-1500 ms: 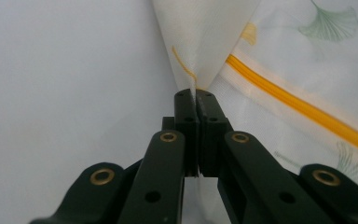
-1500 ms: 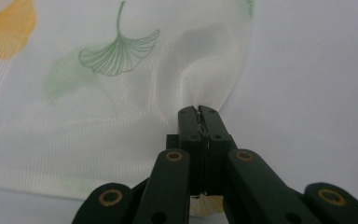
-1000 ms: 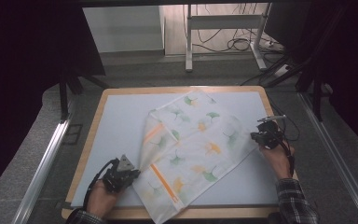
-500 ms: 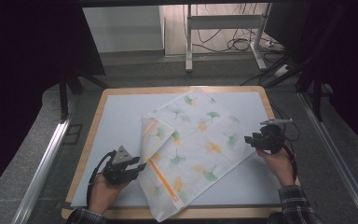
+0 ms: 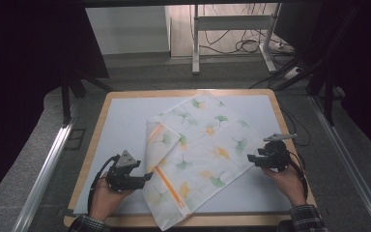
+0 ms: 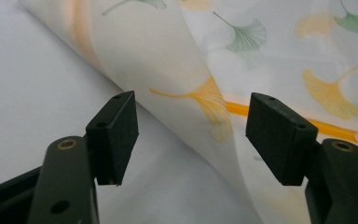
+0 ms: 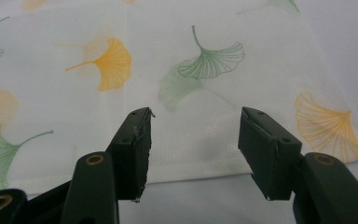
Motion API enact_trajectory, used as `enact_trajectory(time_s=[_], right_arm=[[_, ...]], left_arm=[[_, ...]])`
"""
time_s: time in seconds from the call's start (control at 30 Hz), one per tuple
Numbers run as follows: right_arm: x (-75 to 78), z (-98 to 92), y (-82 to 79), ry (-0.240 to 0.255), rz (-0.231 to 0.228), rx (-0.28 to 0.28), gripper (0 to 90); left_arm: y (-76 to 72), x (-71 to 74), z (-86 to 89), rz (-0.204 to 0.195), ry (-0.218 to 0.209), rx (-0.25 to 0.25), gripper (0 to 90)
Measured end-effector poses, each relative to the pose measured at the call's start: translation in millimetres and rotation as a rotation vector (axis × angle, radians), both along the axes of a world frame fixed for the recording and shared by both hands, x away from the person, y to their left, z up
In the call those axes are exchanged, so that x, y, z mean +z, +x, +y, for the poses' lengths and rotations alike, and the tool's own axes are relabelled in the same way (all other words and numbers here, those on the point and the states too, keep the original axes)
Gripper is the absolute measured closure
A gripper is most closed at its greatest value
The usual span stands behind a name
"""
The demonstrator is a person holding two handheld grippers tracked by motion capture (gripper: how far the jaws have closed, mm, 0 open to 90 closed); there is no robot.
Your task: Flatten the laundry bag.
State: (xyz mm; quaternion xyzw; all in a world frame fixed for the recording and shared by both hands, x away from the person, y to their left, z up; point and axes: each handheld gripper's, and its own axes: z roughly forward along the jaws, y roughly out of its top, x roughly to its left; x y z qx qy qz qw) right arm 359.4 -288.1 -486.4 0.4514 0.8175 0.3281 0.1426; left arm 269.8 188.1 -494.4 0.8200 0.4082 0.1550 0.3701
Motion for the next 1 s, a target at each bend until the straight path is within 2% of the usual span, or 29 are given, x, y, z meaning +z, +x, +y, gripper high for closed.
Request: enact_trajectory(time_s=[0.1,0.13,0.2,0.27,0.33,0.37,0.43,0.5,0.53,0.57,0.6,0.67,0.73,0.8,0.87,0.93,1.0], right_arm=[[0.2,1.0,-1.0,-0.001,-0.003,0.0,43.6],[0.2,1.7,-1.7,0.003,-0.003,0.004,43.6],[0.1,2.1,-1.9,0.004,-0.002,0.004,43.6],[-0.2,2.5,-2.0,0.0,0.003,0.006,43.5],[-0.7,2.8,-2.3,-0.002,0.003,0.007,43.4],[-0.7,2.8,-2.3,-0.002,0.003,0.007,43.4],[-0.6,2.5,-2.3,-0.002,0.001,0.008,43.3],[-0.3,2.3,-2.2,0.002,0.003,0.008,43.2],[-0.6,2.2,-2.1,0.002,0.001,0.009,43.0],[-0.5,2.2,-2.2,0.001,0.003,0.009,43.0],[-0.9,2.4,-2.1,0.002,0.0,0.008,42.9],[-1.0,2.6,-2.2,-0.001,0.001,0.011,42.7],[-1.3,2.9,-2.0,-0.003,0.0,0.014,42.5],[-1.6,3.4,-1.9,-0.005,0.0,0.016,42.4],[-1.7,3.4,-1.9,-0.006,0.002,0.02,42.4],[-2.3,4.4,-2.1,-0.009,0.003,0.019,42.3],[-2.3,4.6,-2.3,-0.01,0.003,0.02,42.2]], left_arm=[[6.9,5.3,-4.9,-0.011,-0.015,-0.008,36.8],[14.5,10.5,-13.4,-0.03,-0.003,-0.017,38.7],[18.5,12.6,-18.4,-0.035,-0.005,-0.025,41.0],[31.5,15.5,-34.9,-0.032,-0.04,-0.064,49.6],[35.5,15.0,-40.7,-0.026,-0.049,-0.076,58.3],[39.0,13.9,-46.6,-0.018,-0.053,-0.09,58.3],[44.8,9.7,-59.1,-0.011,-0.036,-0.113,69.9],[48.5,4.9,-67.2,0.013,-0.027,-0.133,82.4],[50.2,-1.7,-74.6,0.039,-0.006,-0.147,87.0],[50.2,-1.7,-74.6,0.039,-0.006,-0.147,87.9],[48.9,-8.7,-79.2,0.053,0.024,-0.149,87.9],[46.7,-14.9,-79.4,0.058,0.058,-0.134,87.4],[45.7,-17.1,-77.7,0.06,0.073,-0.125,86.7],[42.5,-20.4,-69.0,0.061,0.104,-0.087,86.3],[41.8,-20.6,-65.5,0.061,0.112,-0.073,86.1],[40.4,-19.3,-53.9,0.041,0.155,-0.029,85.0],[40.0,-18.5,-48.1,0.04,0.154,-0.013,84.7]])
